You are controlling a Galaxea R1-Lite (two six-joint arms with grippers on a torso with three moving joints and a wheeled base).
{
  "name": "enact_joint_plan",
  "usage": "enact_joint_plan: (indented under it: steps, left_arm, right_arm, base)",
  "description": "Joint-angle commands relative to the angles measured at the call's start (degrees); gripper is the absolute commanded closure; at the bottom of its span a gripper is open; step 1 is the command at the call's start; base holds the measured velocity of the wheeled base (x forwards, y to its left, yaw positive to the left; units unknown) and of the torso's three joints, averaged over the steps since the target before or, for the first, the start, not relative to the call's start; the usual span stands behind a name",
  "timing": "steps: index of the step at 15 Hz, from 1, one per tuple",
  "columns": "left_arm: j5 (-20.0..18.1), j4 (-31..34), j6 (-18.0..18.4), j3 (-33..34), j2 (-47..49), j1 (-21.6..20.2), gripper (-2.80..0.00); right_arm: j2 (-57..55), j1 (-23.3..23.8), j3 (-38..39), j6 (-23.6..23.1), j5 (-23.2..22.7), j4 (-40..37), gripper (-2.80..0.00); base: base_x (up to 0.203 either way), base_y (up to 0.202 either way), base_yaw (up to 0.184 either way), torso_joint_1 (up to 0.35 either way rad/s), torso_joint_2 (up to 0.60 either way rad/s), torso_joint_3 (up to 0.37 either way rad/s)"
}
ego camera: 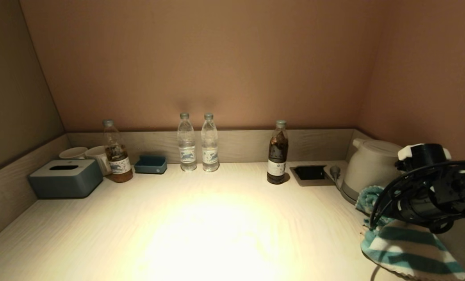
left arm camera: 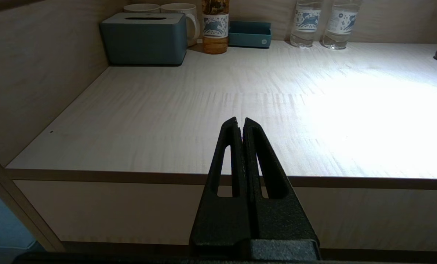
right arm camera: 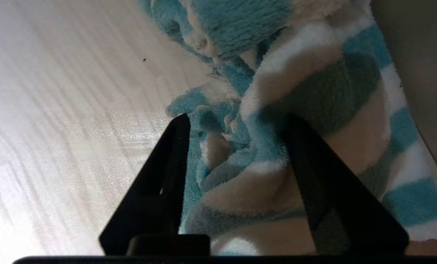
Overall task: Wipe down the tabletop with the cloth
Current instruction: Pick up the tablecloth
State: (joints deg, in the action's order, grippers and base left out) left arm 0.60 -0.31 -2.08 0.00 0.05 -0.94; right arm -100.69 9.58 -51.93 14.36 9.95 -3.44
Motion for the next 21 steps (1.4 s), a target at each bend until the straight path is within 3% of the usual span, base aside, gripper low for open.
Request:
enact_joint_plan:
  steps: [1, 6, 18, 19, 21]
  left_arm:
    - [0.02, -0.05, -0.02, 0.00, 0.04, -0.03, 0.00]
    - [0.02, -0.05, -0.02, 0.00, 0.04, -0.03, 0.00]
    - [0.02, -0.05, -0.02, 0.00, 0.04, -0.03, 0.00]
    - [0.02, -0.05, -0.02, 0.00, 0.04, -0.03, 0.00]
    - [0.02, -0.05, -0.02, 0.00, 0.04, -0.03, 0.00]
  right_arm:
    - [2.78, -0.18, 0.34, -0.11, 0.16, -0.04, -2.80]
    - [7.57, -1.80, 1.46, -0.39, 0.25, -0.34, -2.80]
    - [1.64, -1.58, 2.80, 0.23, 0.15, 0.10, -2.80]
    - [1.55, -1.51, 2.80, 0.23, 0.16, 0.10, 0.00]
    - [1.20, -1.50, 2.89, 0.23, 0.16, 0.01, 0.00]
  base:
    - [0.000, 0.000, 0.000, 0.000, 0.00, 0.000]
    - [0.000, 0.000, 0.000, 0.000, 0.00, 0.000]
    - [0.000, 0.000, 0.000, 0.000, 0.00, 0.000]
    - [0.000, 0.000, 0.000, 0.000, 0.00, 0.000]
    - [0.000, 0.000, 0.000, 0.000, 0.00, 0.000]
